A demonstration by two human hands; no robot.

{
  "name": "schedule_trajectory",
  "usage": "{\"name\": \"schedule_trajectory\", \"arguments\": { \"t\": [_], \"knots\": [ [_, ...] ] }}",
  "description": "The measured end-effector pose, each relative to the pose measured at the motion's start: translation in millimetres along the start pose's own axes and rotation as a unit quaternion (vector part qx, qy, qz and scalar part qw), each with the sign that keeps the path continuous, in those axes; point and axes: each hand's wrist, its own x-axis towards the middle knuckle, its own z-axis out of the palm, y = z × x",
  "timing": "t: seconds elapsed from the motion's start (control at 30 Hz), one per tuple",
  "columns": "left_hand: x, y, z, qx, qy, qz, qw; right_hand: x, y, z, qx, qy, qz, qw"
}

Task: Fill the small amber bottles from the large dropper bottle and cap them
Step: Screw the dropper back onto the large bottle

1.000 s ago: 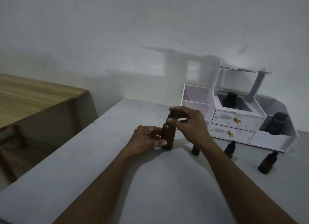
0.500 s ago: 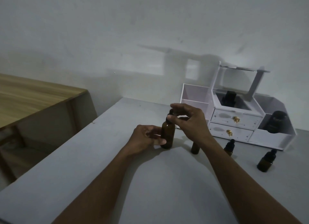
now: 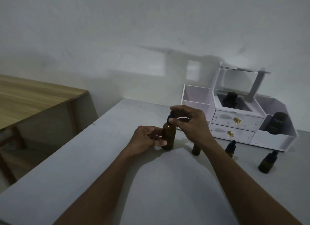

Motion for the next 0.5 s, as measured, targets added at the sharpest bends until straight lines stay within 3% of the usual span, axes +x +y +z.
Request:
{"name": "schedule_trajectory", "arguments": {
  "t": [0.5],
  "knots": [
    [-0.4, 0.0, -0.3, 0.011, 0.0, 0.002, 1.0, -3.8, -3.3, 1.8, 0.01, 0.009, -0.01, 1.0]
  ]
}}
